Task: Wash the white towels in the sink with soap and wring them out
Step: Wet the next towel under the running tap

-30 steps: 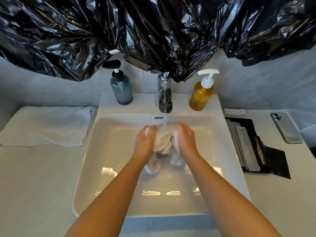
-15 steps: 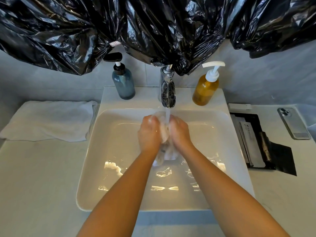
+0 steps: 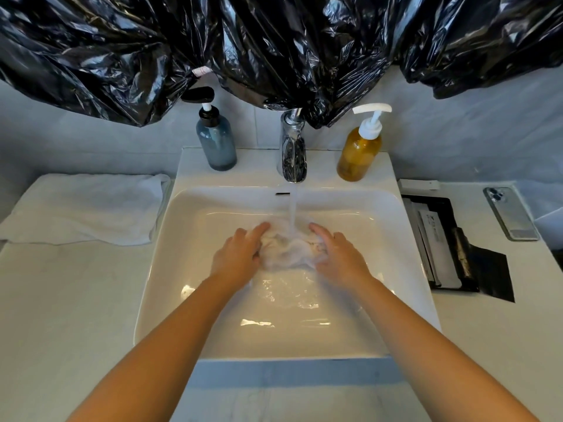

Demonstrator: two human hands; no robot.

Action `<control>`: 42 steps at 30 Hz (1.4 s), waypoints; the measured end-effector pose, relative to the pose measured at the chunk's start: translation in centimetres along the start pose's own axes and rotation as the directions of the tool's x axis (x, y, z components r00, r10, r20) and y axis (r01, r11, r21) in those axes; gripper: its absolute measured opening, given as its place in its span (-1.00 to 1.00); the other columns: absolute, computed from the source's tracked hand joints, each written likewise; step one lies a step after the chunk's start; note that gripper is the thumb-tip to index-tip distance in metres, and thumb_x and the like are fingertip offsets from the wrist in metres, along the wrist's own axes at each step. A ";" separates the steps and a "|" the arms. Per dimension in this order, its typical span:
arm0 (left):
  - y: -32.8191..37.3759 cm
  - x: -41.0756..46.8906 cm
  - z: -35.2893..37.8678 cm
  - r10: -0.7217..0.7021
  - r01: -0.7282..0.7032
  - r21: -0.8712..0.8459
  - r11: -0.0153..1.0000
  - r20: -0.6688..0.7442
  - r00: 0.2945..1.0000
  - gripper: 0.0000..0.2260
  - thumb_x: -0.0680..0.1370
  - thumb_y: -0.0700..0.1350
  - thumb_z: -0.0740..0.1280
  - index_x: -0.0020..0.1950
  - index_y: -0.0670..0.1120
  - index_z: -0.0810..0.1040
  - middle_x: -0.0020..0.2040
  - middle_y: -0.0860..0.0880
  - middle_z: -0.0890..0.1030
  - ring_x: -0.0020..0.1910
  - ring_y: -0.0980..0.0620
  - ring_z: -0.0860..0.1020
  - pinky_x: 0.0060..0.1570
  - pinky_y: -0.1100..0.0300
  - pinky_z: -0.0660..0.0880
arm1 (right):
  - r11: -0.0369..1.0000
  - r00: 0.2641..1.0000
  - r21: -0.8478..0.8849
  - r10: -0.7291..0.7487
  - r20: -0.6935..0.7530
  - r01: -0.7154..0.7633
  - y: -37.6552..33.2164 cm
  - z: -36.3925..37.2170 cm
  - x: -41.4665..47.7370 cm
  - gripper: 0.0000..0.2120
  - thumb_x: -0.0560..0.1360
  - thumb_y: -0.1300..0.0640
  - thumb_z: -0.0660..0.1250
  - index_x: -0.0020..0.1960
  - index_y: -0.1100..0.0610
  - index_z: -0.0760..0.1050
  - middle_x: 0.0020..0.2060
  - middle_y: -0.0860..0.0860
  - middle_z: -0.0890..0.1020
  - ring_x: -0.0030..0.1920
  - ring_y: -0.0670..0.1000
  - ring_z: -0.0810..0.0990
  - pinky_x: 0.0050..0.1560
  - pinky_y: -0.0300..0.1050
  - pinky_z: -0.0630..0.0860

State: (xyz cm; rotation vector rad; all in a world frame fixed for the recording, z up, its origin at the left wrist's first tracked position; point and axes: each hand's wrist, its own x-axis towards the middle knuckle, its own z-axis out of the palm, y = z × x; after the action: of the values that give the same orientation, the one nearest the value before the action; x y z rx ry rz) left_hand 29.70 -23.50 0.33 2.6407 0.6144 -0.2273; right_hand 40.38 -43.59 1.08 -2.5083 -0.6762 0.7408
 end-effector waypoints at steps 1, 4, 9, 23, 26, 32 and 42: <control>0.2 0.3 -0.3 -0.059 0.050 -0.208 0.977 -0.040 0.997 -0.59 0.59 -0.14 0.22 0.41 0.17 0.36 0.18 -0.10 0.54 0.08 -0.14 0.56 0.05 -0.01 0.54 | 0.984 0.999 0.180 0.010 -0.034 -0.004 -0.4 0.1 -0.2 -0.31 0.45 0.14 0.46 0.46 -0.19 0.26 0.16 0.00 0.54 0.09 0.08 0.57 0.00 -0.12 0.50; 0.6 -0.1 -1.5 -0.172 0.097 -0.781 0.617 -0.013 0.985 -0.77 0.55 -0.03 0.21 0.11 0.09 0.60 0.09 0.02 0.66 0.08 -0.06 0.61 0.18 -0.12 0.54 | 0.714 0.999 0.700 0.027 -0.035 0.005 -1.4 0.0 -0.9 -0.37 0.40 0.31 0.48 0.34 -0.10 0.36 0.14 -0.07 0.57 0.13 0.03 0.60 0.02 -0.16 0.56; 2.3 -1.1 -2.0 -0.140 0.193 -0.975 0.112 0.177 0.974 -0.47 0.32 0.25 0.39 0.11 -0.10 0.55 0.01 -0.29 0.59 -0.03 -0.21 0.56 -0.05 -0.16 0.48 | 0.710 0.992 0.697 -0.015 -0.123 0.097 -3.1 0.2 -1.0 -0.29 0.33 0.21 0.49 0.32 -0.21 0.26 0.17 -0.09 0.55 0.15 -0.07 0.59 0.12 -0.13 0.56; -1.3 -1.5 1.1 -0.225 0.141 -0.538 0.831 -0.093 0.970 -0.79 0.45 -0.25 0.35 0.04 -0.04 0.48 0.02 -0.01 0.53 -0.06 0.00 0.51 -0.05 0.16 0.44 | 0.883 0.984 0.455 -0.165 0.070 0.116 -0.4 -0.7 0.1 -0.30 0.32 0.07 0.49 0.40 -0.10 0.30 0.25 -0.04 0.50 0.20 0.02 0.55 0.18 0.07 0.59; -0.7 -1.5 0.8 0.001 -0.142 -0.462 0.876 -0.291 0.957 -0.57 0.49 0.07 0.28 0.33 0.01 0.41 0.30 0.04 0.38 0.22 0.07 0.42 0.19 0.14 0.39 | 0.870 0.989 0.476 -0.149 0.009 0.127 0.1 1.3 0.4 -0.35 0.40 -0.09 0.40 0.45 -0.05 0.32 0.31 -0.06 0.46 0.28 -0.02 0.49 0.29 0.03 0.51; 2.3 1.1 2.4 0.171 -0.217 -0.337 0.916 -0.159 0.972 -0.47 0.52 0.25 0.02 0.29 -0.01 0.49 0.21 -0.05 0.48 0.08 -0.06 0.53 0.00 0.08 0.48 | 0.857 0.977 0.502 -0.004 -0.215 0.114 -1.6 3.2 -0.1 -0.60 0.53 -0.09 0.15 0.31 0.00 0.42 0.15 -0.01 0.55 0.09 0.02 0.55 0.02 -0.11 0.51; 1.8 -1.6 4.3 0.058 -0.111 -0.159 0.981 -0.307 0.950 -0.54 0.54 0.15 -0.05 0.34 0.05 0.38 0.17 -0.14 0.51 0.07 -0.18 0.50 -0.06 -0.07 0.53 | 0.997 0.946 0.048 -0.041 -0.321 0.059 -2.4 6.1 0.8 -0.25 0.44 -0.30 -0.19 0.40 0.02 0.42 0.22 0.07 0.53 0.21 0.14 0.49 0.18 0.07 0.34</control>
State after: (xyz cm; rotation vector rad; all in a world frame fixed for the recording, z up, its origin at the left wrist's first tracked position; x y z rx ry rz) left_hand 28.81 -27.45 -2.55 2.5406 0.5839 0.2513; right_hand 36.57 -39.59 -2.60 -2.4693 -0.5899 0.3171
